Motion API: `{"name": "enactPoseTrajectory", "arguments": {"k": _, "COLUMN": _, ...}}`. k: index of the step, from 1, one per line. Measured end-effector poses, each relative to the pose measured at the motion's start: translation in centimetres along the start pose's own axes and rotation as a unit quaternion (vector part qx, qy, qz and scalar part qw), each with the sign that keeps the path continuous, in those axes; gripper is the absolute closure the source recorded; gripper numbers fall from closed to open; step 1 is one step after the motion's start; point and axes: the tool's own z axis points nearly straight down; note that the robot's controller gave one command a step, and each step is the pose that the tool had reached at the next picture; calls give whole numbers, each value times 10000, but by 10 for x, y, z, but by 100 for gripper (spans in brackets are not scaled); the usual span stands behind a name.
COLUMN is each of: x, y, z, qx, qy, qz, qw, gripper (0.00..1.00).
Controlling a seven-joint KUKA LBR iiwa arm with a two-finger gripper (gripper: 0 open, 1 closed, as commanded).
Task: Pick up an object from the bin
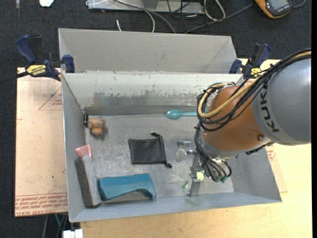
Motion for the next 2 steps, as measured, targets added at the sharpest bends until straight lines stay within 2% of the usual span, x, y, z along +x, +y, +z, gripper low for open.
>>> {"name": "enactPoseTrajectory", "arguments": {"k": 1, "x": -13, "y": 51, "z": 39, "qx": -4, "qy": -12, "qz": 143, "qw": 9999, "gripper": 0}}
{"name": "enactPoseTrajectory", "arguments": {"k": 2, "x": -53, "y": 94, "z": 32, "qx": 14, "qy": -22, "qz": -247, "qw": 9997, "gripper": 0}}
